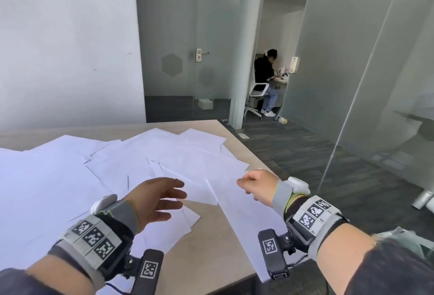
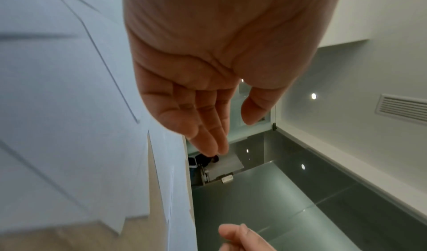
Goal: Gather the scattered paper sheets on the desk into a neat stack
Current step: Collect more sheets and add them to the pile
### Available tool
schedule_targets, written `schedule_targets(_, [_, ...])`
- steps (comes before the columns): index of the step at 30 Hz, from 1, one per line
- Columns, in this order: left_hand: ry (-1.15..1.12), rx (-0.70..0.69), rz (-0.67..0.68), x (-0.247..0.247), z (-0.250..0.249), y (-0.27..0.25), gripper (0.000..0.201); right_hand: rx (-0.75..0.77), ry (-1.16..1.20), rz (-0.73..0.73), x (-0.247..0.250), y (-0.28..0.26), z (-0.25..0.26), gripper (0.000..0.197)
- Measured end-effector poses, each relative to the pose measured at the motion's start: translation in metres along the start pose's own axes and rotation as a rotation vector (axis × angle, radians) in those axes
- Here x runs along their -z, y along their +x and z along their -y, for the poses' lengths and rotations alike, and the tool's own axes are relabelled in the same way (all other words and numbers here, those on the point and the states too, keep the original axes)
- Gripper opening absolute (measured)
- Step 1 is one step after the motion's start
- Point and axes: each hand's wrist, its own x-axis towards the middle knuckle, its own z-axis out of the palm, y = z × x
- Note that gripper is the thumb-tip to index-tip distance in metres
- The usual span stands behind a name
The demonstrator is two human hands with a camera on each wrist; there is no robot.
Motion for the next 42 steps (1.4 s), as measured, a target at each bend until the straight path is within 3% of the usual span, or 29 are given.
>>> schedule_targets(5, [-0.157,-0.039,-0.165,0.058,0.011,-0.013,0.021,0.028,0.225,0.230,-0.063,0.006,0.058,0.028])
schedule_targets(12, [-0.382,-0.009,-0.357,0.141,0.035,-0.026,0.018,-0.006,0.236,0.243,-0.121,0.030,0.099,0.019])
schedule_targets(23, [-0.604,0.020,-0.358,0.166,0.060,-0.019,0.014,-0.154,0.137,0.226,-0.158,0.050,0.141,0.034])
schedule_targets(33, [-0.619,0.017,-0.302,0.169,0.062,-0.018,0.012,-0.190,0.147,0.218,-0.173,0.048,0.168,0.024])
schedule_targets(37, [-0.620,0.023,-0.286,0.171,0.062,-0.018,0.012,-0.268,0.241,0.250,-0.177,0.051,0.170,0.036])
schedule_targets(42, [-0.629,0.036,-0.271,0.173,0.062,-0.017,0.014,-0.329,0.394,0.235,-0.183,0.068,0.165,0.076])
